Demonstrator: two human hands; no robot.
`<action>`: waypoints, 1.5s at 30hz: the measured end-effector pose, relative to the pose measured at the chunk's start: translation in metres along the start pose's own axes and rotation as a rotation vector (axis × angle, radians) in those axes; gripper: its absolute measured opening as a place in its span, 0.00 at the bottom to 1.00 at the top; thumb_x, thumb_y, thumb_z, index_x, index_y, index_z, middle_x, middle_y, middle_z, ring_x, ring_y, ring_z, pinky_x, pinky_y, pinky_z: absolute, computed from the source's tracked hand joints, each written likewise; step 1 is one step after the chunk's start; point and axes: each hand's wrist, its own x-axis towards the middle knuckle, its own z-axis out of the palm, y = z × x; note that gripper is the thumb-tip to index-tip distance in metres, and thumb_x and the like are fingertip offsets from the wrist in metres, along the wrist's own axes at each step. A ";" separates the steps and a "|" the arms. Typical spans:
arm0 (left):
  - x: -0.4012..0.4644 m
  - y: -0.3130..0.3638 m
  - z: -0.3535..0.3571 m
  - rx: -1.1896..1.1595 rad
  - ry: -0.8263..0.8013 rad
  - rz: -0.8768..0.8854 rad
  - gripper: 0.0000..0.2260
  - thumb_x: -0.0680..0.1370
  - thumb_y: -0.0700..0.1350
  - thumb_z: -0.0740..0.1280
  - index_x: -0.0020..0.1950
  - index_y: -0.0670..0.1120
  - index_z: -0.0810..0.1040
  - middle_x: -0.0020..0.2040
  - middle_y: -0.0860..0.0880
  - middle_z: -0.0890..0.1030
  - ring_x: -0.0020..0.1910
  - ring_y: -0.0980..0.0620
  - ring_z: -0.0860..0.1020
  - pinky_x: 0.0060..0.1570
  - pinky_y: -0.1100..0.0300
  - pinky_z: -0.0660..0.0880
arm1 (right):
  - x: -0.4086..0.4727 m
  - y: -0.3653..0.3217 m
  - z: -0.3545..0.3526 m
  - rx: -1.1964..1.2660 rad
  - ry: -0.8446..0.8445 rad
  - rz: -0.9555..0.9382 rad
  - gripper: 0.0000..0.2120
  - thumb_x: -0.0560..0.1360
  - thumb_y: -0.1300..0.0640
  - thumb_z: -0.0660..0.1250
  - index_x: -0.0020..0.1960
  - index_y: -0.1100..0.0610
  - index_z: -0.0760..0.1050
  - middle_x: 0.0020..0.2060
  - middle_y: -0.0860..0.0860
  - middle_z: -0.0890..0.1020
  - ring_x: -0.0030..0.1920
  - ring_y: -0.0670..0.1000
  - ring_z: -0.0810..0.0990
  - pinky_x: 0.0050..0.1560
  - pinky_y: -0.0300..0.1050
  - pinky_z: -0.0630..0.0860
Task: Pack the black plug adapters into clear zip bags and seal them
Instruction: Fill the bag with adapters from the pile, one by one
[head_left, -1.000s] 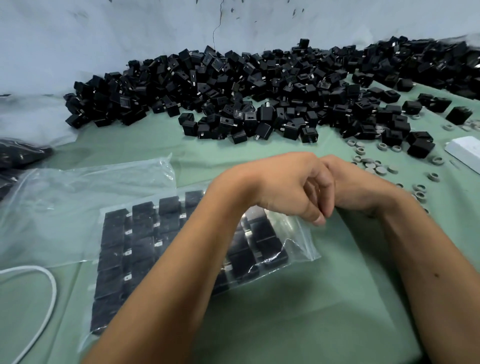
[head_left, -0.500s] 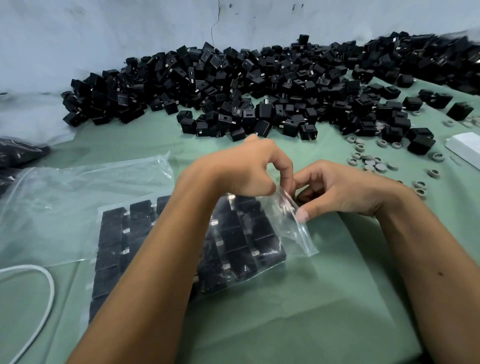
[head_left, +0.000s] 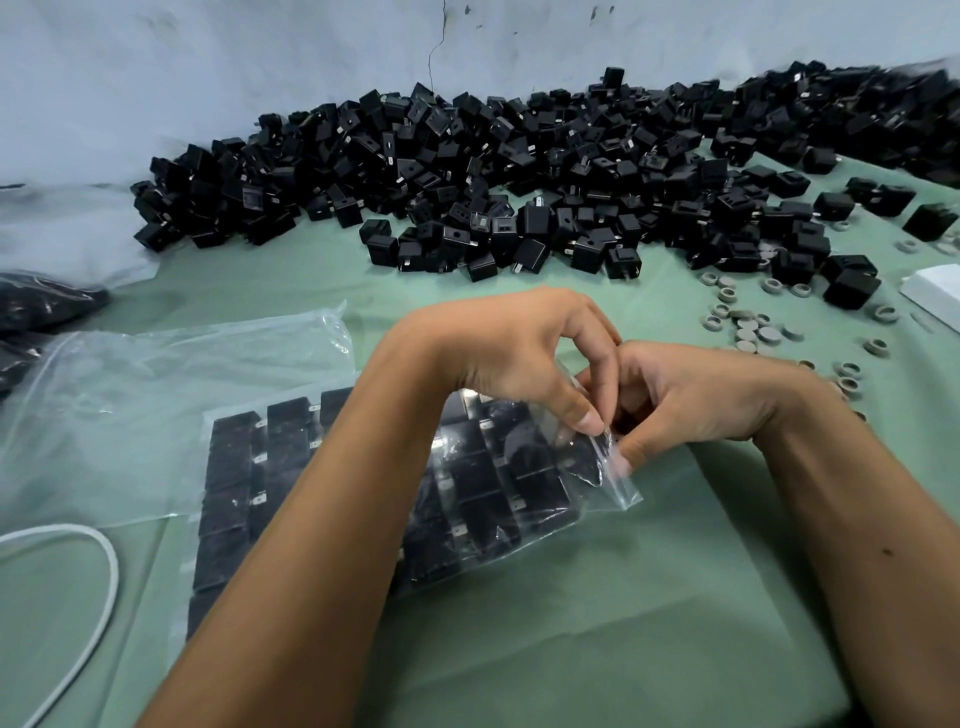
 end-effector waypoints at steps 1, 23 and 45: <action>0.000 0.001 0.000 -0.016 -0.002 0.003 0.05 0.70 0.45 0.80 0.44 0.51 0.88 0.61 0.52 0.80 0.61 0.61 0.76 0.60 0.74 0.68 | 0.001 0.000 0.000 0.000 -0.011 -0.001 0.19 0.71 0.68 0.77 0.60 0.65 0.81 0.56 0.69 0.82 0.56 0.77 0.79 0.63 0.79 0.70; 0.005 0.006 0.006 0.003 0.052 0.030 0.07 0.70 0.43 0.81 0.41 0.53 0.86 0.62 0.54 0.79 0.60 0.68 0.73 0.62 0.72 0.66 | 0.007 0.002 0.005 -0.062 0.035 -0.001 0.12 0.71 0.67 0.79 0.53 0.59 0.85 0.45 0.61 0.86 0.43 0.58 0.86 0.42 0.51 0.84; 0.006 0.003 0.005 -0.011 0.021 0.055 0.05 0.70 0.41 0.80 0.44 0.46 0.88 0.61 0.48 0.81 0.55 0.64 0.75 0.51 0.83 0.63 | 0.005 0.012 -0.004 -0.068 0.024 -0.004 0.10 0.72 0.70 0.76 0.53 0.64 0.86 0.39 0.59 0.86 0.35 0.49 0.84 0.33 0.37 0.78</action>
